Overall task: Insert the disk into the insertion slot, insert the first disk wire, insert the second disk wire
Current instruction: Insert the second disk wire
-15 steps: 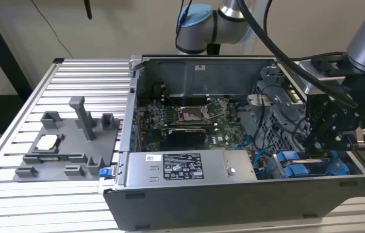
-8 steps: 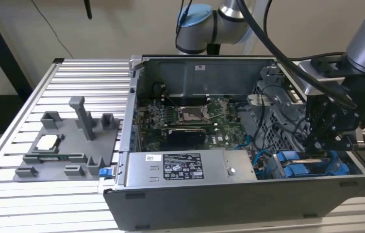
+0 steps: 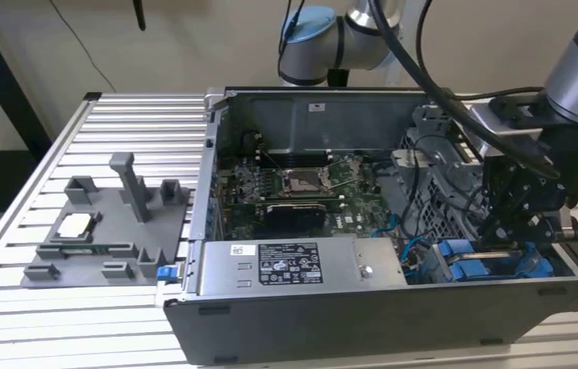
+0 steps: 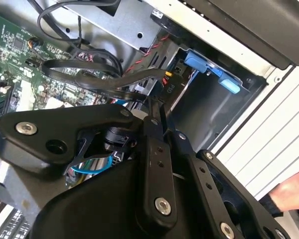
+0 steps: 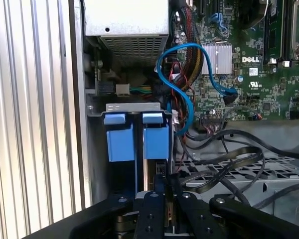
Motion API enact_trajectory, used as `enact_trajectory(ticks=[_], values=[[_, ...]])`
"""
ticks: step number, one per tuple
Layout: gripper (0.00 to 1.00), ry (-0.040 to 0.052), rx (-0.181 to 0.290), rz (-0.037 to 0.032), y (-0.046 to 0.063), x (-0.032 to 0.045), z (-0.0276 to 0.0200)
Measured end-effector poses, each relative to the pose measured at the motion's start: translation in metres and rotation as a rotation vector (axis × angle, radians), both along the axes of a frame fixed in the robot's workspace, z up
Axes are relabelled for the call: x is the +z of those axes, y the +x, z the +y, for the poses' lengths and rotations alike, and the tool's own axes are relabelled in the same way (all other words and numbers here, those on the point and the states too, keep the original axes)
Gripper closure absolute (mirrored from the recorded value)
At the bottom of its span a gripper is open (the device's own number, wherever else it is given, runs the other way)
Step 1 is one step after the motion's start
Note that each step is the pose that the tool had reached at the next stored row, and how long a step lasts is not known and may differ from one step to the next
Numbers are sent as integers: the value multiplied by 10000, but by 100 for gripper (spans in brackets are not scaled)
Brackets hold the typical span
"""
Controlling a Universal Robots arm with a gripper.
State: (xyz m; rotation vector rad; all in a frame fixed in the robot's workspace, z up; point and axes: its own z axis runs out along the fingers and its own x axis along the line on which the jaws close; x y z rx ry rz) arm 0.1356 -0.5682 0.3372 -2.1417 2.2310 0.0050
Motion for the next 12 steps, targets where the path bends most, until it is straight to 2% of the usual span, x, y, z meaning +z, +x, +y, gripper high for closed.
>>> enact_trajectory(ticks=[3, 4, 8, 12], values=[[82, 18, 0, -1, 0, -5, 0], [76, 26, -1, 9, -1, 11, 0], [76, 25, 0, 50, 0, 103, 0], [76, 28, 0, 53, 0, 105, 0]])
